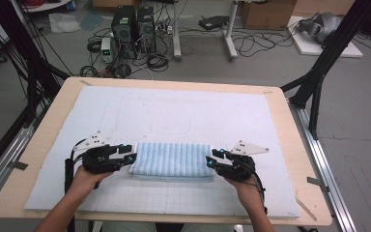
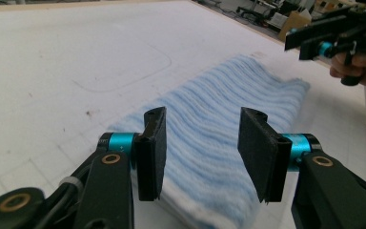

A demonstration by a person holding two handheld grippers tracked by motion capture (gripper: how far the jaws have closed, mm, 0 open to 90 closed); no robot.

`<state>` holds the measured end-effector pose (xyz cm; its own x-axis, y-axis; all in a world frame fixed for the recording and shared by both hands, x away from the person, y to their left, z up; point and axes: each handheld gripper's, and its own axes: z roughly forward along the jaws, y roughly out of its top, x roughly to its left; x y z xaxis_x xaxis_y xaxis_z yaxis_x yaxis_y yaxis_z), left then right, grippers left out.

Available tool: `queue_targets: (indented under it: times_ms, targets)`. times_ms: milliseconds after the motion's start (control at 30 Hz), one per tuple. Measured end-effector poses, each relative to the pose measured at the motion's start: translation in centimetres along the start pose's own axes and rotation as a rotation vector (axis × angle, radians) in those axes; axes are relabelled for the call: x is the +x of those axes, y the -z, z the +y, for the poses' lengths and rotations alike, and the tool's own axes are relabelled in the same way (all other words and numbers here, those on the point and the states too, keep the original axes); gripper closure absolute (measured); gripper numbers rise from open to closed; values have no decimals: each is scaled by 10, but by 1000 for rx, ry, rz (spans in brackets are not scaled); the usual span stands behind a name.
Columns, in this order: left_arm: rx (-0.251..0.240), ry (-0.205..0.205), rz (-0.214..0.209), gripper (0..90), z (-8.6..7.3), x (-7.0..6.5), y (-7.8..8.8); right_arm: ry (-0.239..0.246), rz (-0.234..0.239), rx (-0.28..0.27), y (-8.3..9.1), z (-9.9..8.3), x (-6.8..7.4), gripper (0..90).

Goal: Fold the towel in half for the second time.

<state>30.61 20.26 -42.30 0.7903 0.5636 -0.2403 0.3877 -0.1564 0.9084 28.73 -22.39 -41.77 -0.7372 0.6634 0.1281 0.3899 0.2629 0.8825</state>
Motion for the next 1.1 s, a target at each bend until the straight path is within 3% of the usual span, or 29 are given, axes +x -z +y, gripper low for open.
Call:
queue_targets:
  times_ms: [167,267,333,467,533,667,767,867,900,1000,1100]
  targets:
    - [117,-5,14,596,-7,-5,-23,35,-9,95,-27,-1,3,565]
    - [192,-45,19,610,-13,-11,-30,78,-21,183,-39,-6,7,537]
    - [226,-65,20,611,-16,-13,-32,103,-27,208,-42,-9,8,494]
    - [259,-111,22,604,-18,-17,-32,162,-69,234,-42,-10,10,382]
    - [266,-116,21,604,-20,-19,-31,177,-74,242,-40,-11,10,354]
    - [265,-96,1,596,-20,-18,-28,151,-52,243,-35,-13,6,324]
    - [201,-71,3,523,-17,-13,-23,113,-32,205,-29,-11,3,297]
    - [78,-42,52,449,-10,-2,-15,99,-37,139,-21,-5,0,279]
    - [35,-14,58,414,-7,3,-12,98,-42,119,-19,-2,-2,268]
    - [-67,42,119,294,0,17,-5,109,-93,90,-14,3,-7,217]
    - [-132,37,164,235,5,28,2,85,-152,62,-9,6,-16,150]
